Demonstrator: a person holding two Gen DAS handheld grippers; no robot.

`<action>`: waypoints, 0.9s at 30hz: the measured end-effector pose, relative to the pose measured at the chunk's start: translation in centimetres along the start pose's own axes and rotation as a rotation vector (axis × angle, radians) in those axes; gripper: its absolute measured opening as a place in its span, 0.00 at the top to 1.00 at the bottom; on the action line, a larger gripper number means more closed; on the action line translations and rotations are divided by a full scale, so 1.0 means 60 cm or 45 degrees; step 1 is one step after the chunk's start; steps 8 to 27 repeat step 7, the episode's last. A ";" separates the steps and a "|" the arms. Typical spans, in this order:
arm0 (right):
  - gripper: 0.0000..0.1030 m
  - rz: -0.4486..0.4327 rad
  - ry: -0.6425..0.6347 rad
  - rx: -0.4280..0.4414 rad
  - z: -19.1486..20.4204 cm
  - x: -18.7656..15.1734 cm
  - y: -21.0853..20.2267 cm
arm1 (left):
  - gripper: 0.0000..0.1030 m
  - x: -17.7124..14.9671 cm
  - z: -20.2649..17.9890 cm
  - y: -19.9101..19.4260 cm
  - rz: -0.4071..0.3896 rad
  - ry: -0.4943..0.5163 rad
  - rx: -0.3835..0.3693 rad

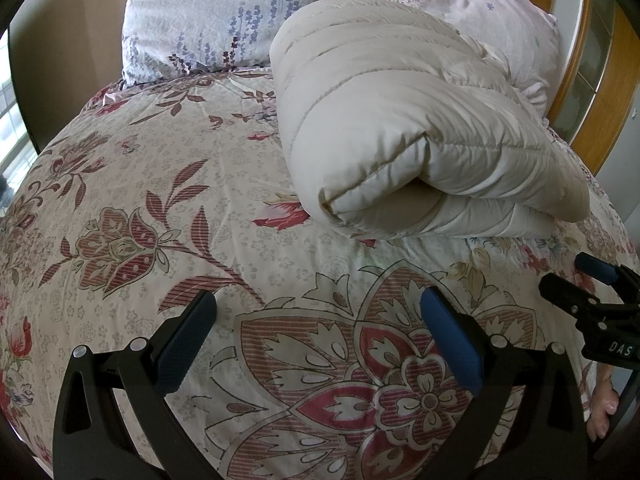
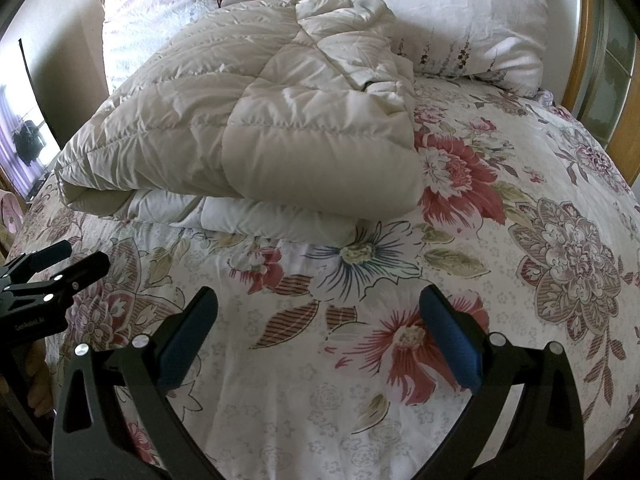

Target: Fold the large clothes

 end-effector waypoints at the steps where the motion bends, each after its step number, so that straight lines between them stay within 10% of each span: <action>1: 0.02 0.000 0.000 0.000 0.000 0.000 0.000 | 0.01 0.000 0.000 0.000 0.000 0.001 0.001; 27: 0.02 0.000 -0.001 0.000 0.000 0.000 0.000 | 0.01 0.000 0.000 0.000 0.000 0.000 0.001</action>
Point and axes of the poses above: each gripper's, at about its wrist camera, not at the fingertips, and y roughly the way its jaws point, z to its left, x to its top, the point moved 1 cm from there along y, roughly the way its jaws point, and after that the axes turned 10 degrees about z, right-handed, at the moved point
